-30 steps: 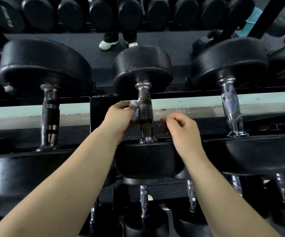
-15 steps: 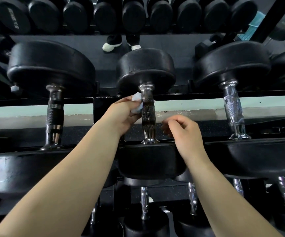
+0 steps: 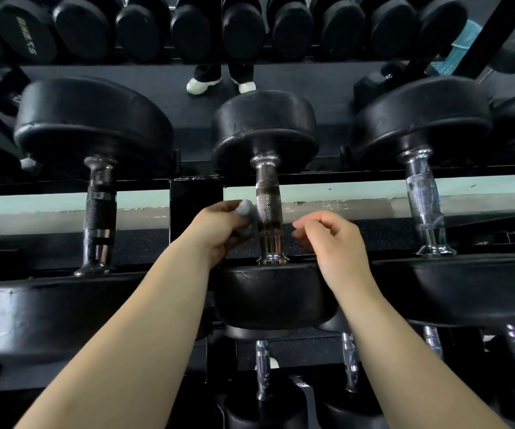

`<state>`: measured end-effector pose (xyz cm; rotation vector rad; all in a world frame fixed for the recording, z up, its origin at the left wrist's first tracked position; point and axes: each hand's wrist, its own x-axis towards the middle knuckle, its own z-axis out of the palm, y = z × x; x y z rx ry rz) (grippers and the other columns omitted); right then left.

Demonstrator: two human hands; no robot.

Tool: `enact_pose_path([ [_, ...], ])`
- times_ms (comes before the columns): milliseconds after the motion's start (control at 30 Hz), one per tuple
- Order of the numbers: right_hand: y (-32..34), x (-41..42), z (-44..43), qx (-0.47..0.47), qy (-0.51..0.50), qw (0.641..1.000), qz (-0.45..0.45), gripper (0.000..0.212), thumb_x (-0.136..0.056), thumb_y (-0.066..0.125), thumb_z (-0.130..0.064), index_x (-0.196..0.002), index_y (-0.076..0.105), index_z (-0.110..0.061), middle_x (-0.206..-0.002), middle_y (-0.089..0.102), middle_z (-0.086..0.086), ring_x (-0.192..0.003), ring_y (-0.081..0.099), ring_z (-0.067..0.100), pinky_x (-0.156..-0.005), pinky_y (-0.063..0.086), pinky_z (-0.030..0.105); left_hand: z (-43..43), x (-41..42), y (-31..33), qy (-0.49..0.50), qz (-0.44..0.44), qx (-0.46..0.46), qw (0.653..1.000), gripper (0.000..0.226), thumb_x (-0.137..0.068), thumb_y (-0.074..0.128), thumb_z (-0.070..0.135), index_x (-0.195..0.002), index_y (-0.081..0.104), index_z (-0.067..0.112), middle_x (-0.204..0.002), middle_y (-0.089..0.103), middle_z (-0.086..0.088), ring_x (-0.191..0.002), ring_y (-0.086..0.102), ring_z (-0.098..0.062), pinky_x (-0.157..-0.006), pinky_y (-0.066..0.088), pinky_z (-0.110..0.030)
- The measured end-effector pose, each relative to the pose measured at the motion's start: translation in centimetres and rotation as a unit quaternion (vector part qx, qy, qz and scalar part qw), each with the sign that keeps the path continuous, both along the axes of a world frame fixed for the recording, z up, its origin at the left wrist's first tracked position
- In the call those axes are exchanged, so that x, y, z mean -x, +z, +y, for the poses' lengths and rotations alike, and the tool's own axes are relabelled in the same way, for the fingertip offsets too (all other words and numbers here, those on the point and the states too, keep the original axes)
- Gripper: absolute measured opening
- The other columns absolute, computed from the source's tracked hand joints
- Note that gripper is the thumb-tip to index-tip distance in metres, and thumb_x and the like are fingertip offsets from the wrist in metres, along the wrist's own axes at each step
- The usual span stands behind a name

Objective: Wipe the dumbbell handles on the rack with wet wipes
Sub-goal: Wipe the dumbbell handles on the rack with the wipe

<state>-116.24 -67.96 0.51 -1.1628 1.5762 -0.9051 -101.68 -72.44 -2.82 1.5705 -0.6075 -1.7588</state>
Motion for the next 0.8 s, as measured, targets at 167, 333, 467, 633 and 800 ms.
enact_pose_path([
  [167, 0.1, 0.1, 0.2, 0.001, -0.010, 1.000, -0.008, 0.027, -0.088, 0.047, -0.009, -0.069, 0.059, -0.025, -0.069, 0.059, -0.008, -0.066, 0.051, 0.002, -0.056, 0.037, 0.002, -1.7, 0.5, 0.7, 0.039, -0.021, 0.038, 0.998, 0.025, -0.083, 0.048, -0.011, -0.105, 0.058, -0.005, -0.097, 0.063, -0.019, -0.090, 0.062, -0.028, -0.078, 0.054, -0.029],
  [333, -0.1, 0.0, 0.1, 0.004, -0.005, 1.000, -0.006, 0.028, -0.087, 0.047, -0.008, -0.068, 0.058, -0.026, -0.069, 0.059, -0.008, -0.068, 0.052, 0.004, -0.056, 0.038, 0.004, -1.1, -0.3, 1.3, 0.011, -0.010, 0.026, 1.000, 0.020, -0.081, 0.050, -0.015, -0.076, 0.057, 0.003, -0.066, 0.065, -0.008, -0.051, 0.064, -0.009, -0.054, 0.055, -0.019],
  [467, 0.0, 0.0, 0.0, 0.004, 0.001, 1.000, 0.005, 0.028, -0.087, 0.047, -0.008, -0.068, 0.059, -0.024, -0.068, 0.059, -0.006, -0.065, 0.050, 0.005, -0.055, 0.038, 0.006, 0.4, -1.4, 1.4, -0.112, -0.097, 0.009, 0.989, 0.023, -0.080, 0.056, -0.012, -0.066, 0.059, 0.007, -0.051, 0.059, -0.002, -0.045, 0.056, -0.007, -0.046, 0.048, -0.012],
  [633, 0.0, -0.1, 0.1, -0.001, -0.001, 1.000, 0.001, 0.029, -0.086, 0.047, -0.007, -0.066, 0.060, -0.024, -0.069, 0.060, -0.009, -0.068, 0.052, 0.011, -0.062, 0.041, 0.014, 1.5, -0.7, 0.9, -0.076, -0.067, -0.006, 0.995, 0.021, -0.085, 0.053, -0.006, -0.070, 0.056, 0.008, -0.050, 0.059, 0.002, -0.040, 0.052, -0.001, -0.040, 0.042, -0.009],
  [800, 0.2, -0.1, 0.2, -0.001, -0.006, 1.000, 0.007, 0.029, -0.088, 0.046, -0.009, -0.068, 0.059, -0.025, -0.067, 0.056, -0.005, -0.063, 0.048, 0.006, -0.051, 0.035, 0.004, -1.2, -0.1, 1.8, 0.064, 0.053, 0.005, 0.997, 0.020, -0.084, 0.046, -0.013, -0.089, 0.055, 0.005, -0.074, 0.063, -0.008, -0.058, 0.063, -0.013, -0.053, 0.054, -0.019],
])
